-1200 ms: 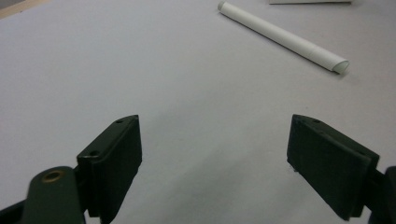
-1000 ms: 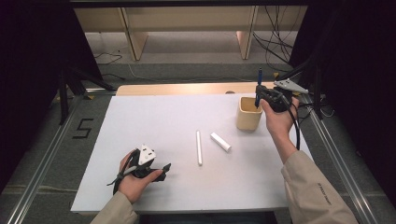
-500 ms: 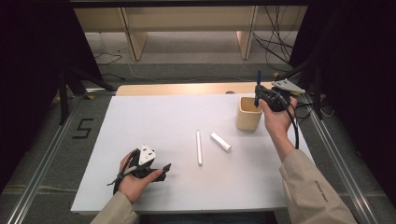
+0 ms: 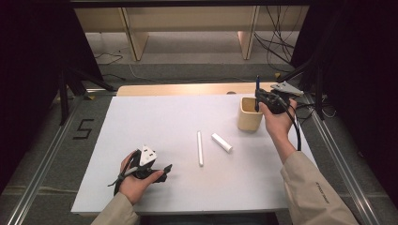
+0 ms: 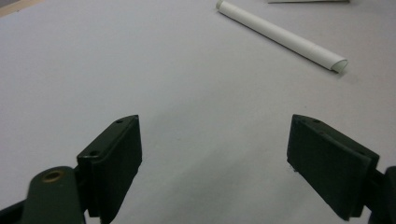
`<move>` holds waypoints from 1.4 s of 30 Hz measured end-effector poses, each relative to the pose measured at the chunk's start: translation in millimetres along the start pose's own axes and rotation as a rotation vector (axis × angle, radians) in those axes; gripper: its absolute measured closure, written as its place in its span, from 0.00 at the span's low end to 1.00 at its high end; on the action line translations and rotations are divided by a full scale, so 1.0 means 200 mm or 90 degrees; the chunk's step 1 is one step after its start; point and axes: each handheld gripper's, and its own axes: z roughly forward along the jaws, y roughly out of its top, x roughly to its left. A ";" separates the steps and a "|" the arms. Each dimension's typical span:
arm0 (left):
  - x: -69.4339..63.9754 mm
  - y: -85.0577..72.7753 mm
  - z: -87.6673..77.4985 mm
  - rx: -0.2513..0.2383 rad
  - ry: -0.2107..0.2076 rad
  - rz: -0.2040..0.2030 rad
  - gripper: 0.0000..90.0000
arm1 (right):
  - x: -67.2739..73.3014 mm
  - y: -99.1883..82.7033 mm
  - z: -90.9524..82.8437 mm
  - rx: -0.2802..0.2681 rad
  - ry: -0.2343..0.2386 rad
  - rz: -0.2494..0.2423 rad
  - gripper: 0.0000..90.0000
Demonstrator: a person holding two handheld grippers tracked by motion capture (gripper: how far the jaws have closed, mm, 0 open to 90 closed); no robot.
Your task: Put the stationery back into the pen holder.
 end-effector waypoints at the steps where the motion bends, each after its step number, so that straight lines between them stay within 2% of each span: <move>1: 0.00 0.00 0.00 0.001 0.000 0.001 0.20 | 0.00 0.00 0.00 0.001 -0.001 0.001 0.80; 10: 0.00 0.00 0.00 0.000 0.000 0.001 0.20 | 0.02 0.02 -0.06 0.008 -0.002 0.003 0.61; 16: 0.00 0.00 0.00 0.000 -0.001 0.000 0.20 | 0.03 0.01 -0.11 0.019 0.005 0.008 0.53; 19: -0.01 0.00 0.00 0.000 -0.001 0.001 0.20 | 0.04 0.01 -0.14 0.026 0.018 0.007 0.50; 22: -0.01 0.00 0.00 0.000 -0.002 -0.001 0.20 | 0.06 0.01 -0.17 0.024 0.026 0.001 0.50; 28: -0.01 0.00 0.00 0.000 -0.002 -0.001 0.20 | 0.11 -0.03 -0.21 0.056 0.046 0.009 0.49; 42: -0.02 0.00 0.01 0.000 -0.004 -0.005 0.22 | 0.21 -0.08 -0.24 0.093 0.092 -0.008 0.50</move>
